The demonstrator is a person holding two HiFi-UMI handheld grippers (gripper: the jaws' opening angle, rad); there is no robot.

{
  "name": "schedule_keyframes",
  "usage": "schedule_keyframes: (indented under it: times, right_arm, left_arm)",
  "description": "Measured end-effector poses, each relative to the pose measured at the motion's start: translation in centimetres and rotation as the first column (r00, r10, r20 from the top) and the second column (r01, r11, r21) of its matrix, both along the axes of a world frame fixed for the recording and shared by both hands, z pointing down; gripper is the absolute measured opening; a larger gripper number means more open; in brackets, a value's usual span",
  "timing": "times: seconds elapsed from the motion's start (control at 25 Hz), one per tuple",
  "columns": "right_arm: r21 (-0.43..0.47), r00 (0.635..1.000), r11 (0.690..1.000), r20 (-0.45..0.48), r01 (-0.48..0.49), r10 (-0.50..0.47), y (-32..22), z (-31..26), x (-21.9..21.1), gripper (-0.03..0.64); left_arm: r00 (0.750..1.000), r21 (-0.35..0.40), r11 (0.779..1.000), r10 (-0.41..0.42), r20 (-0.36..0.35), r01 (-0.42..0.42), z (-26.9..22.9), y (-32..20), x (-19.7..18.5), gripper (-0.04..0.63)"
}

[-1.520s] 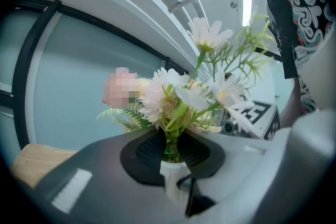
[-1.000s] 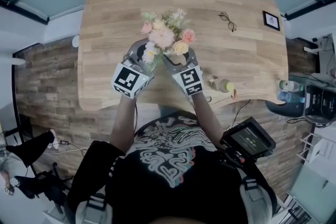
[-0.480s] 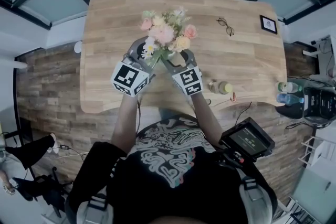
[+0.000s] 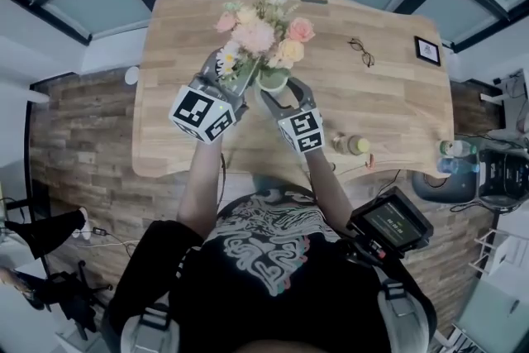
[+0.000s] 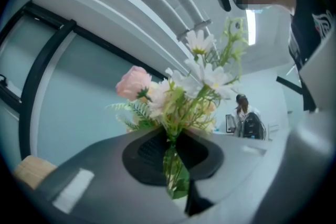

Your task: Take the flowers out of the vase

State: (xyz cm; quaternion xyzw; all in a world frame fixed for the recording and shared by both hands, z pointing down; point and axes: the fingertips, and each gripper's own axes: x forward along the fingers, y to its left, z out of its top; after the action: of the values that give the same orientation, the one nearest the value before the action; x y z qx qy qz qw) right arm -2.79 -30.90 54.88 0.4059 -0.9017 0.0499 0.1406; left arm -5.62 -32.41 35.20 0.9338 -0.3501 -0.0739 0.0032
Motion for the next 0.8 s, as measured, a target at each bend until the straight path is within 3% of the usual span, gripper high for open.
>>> schedule_keyframes:
  times: [0.4, 0.8]
  right_arm:
    - [0.007, 0.999, 0.999, -0.001, -0.033, 0.033, 0.6, -0.3, 0.1, 0.268]
    - [-0.026, 0.999, 0.998, 0.016, -0.049, 0.05, 0.1, -1.6, -1.3, 0.279]
  left_arm:
    - [0.995, -0.074, 0.995, -0.066, -0.074, 0.061, -3.1, 0.5, -1.6, 0.028]
    - [0.993, -0.056, 0.995, -0.083, -0.084, 0.079, -6.8, -0.2, -3.7, 0.028]
